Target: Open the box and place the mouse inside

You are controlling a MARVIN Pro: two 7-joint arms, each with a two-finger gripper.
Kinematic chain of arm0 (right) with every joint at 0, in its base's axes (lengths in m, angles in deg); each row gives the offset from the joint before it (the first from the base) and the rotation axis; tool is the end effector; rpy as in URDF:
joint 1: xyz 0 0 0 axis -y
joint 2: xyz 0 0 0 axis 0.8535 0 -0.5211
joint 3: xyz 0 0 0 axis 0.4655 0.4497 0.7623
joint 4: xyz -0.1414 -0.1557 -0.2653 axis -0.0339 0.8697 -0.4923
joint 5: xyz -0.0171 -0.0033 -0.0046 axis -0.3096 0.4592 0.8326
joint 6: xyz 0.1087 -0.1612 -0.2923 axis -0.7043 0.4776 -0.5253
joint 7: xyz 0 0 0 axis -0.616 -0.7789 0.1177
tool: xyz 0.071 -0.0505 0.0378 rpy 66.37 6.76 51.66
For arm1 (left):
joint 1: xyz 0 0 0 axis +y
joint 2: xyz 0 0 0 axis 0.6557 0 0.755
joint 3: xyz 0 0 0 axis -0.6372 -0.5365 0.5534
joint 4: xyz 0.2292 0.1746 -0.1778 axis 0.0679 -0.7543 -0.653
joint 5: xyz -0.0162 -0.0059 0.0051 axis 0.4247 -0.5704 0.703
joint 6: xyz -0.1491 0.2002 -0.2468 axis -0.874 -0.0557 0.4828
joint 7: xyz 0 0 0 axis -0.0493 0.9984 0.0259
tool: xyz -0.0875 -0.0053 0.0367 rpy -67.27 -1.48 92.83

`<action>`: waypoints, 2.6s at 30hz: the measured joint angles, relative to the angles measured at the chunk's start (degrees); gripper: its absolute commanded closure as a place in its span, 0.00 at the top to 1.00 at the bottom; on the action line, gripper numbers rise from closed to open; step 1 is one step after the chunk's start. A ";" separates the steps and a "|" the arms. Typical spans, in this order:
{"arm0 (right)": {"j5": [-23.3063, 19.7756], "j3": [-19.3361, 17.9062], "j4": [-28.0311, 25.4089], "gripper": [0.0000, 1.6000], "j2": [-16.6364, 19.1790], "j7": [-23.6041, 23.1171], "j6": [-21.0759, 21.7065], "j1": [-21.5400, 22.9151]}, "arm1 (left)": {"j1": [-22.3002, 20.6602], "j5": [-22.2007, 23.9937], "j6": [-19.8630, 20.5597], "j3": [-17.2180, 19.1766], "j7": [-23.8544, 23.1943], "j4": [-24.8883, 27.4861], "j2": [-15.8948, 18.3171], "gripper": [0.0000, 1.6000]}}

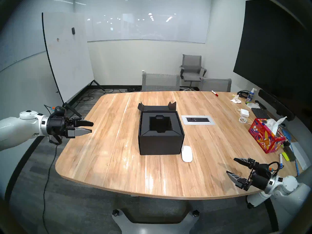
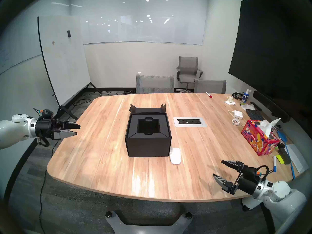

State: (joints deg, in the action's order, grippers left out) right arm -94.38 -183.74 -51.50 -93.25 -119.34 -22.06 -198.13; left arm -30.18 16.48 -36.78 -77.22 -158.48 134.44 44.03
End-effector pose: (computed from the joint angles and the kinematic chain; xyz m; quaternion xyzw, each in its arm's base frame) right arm 0.2508 -0.2616 -0.3287 -0.7113 -0.3122 -0.5996 0.1923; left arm 0.4399 0.2997 -0.1844 0.7085 -0.3455 0.4337 0.4365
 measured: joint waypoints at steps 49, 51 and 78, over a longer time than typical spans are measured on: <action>-1.52 9.39 -1.24 1.00 3.78 -2.94 2.63 9.58 | -0.01 0.01 -0.04 -0.03 0.00 0.01 0.03 1.00; -1.68 10.15 -0.94 1.00 4.02 -2.91 2.85 10.48 | -0.01 0.01 -0.05 -0.03 0.00 0.01 0.04 1.00; -2.01 21.51 2.62 1.00 2.90 -5.51 7.40 26.78 | -0.01 -0.01 -0.12 -0.06 0.00 0.00 0.04 1.00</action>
State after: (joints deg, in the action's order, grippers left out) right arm -96.39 -162.23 -48.88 -90.35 -124.85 -14.66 -171.35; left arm -30.19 16.48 -36.90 -77.28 -158.48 134.44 44.07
